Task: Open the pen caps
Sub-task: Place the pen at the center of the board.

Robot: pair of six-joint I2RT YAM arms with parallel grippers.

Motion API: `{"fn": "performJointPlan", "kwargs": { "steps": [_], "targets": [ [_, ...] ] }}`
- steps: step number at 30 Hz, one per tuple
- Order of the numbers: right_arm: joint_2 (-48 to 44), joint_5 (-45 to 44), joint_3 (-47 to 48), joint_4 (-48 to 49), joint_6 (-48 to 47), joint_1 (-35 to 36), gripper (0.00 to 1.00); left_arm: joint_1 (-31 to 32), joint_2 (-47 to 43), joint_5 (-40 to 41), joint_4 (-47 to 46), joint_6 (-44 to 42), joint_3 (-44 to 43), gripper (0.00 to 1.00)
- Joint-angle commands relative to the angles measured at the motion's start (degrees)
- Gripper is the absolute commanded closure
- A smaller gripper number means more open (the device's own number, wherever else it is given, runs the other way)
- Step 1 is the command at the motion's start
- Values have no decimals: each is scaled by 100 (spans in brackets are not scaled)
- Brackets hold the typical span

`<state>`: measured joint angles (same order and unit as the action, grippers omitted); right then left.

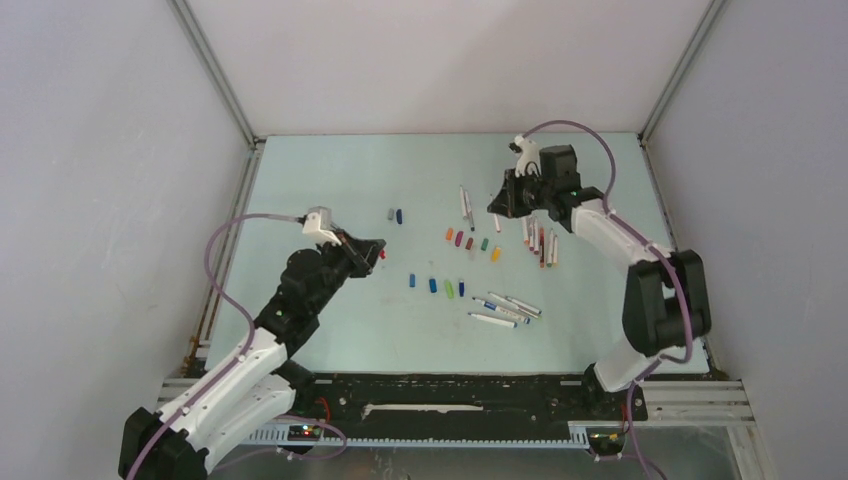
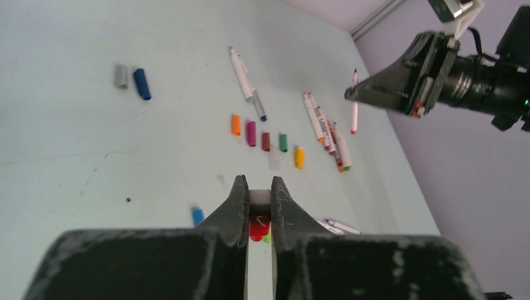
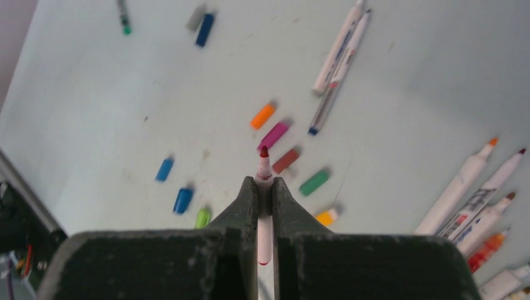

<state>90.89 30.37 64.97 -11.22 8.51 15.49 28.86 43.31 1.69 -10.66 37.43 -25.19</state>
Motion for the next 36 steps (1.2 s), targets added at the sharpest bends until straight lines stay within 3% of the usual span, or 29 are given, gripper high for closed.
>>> {"fn": "performJointPlan", "kwargs": {
  "steps": [1,8,21,30,36],
  "targets": [
    [839,-709,902,-31,518,85,100,-47,-182,331,30,-197,250,100],
    [2200,-1010,2288,-804,480,186,99,-56,7,472,-121,-289,374,100],
    [3470,-1145,3347,-1293,537,200,96,-74,352,616,-169,-479,383,100],
    [3937,-1587,3836,-1525,515,200,86,-82,448,537,-235,-452,374,100],
    [4005,-1713,4078,-1709,461,196,67,-83,401,457,-139,-434,312,100]
  ]
}}
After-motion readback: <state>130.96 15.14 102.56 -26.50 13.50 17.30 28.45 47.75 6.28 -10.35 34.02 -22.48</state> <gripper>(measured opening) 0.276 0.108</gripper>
